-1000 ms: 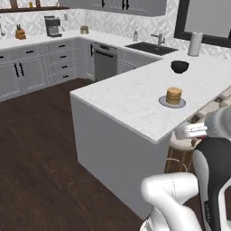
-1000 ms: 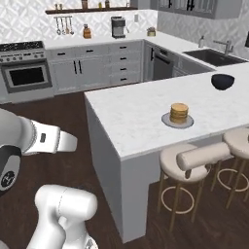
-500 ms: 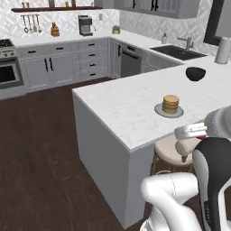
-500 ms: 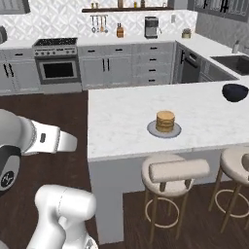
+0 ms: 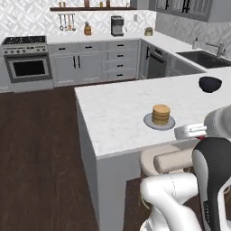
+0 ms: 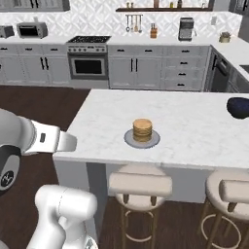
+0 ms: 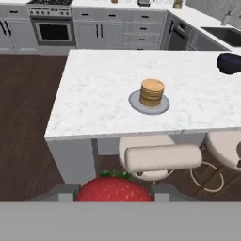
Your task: Take the strawberry from the fridge and place it on top of the pancake, located on the dining counter.
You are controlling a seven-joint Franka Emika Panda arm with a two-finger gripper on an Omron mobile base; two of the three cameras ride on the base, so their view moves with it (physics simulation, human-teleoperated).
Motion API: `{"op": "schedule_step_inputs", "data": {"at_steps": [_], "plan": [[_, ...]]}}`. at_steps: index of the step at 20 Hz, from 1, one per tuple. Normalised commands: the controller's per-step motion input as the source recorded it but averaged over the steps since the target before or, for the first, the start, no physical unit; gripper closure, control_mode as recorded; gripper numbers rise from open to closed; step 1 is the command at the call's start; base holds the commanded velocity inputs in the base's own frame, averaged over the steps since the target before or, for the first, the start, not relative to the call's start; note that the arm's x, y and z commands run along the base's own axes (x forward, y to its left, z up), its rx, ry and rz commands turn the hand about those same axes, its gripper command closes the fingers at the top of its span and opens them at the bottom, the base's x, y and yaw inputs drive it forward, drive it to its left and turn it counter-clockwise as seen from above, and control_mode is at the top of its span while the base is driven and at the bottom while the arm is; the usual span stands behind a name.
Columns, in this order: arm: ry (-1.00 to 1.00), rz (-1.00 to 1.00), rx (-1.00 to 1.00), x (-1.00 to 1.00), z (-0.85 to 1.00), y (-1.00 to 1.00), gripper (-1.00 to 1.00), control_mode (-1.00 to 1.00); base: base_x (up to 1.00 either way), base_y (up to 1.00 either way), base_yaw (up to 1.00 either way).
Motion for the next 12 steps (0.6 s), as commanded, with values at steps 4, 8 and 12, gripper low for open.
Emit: {"op": "schedule_step_inputs", "data": {"at_steps": [4, 8, 12], "plan": [[0.00, 0.00, 0.00, 0.00, 0.00, 0.00, 1.00, 1.00, 0.01, -1.00, 0.48], [0.00, 0.00, 0.00, 0.00, 0.00, 0.00, 1.00, 1.00, 0.53, -0.66, 0.40], [0.00, 0.00, 0.00, 0.00, 0.00, 0.00, 1.00, 1.00, 0.78, -0.89, 0.37]]}}
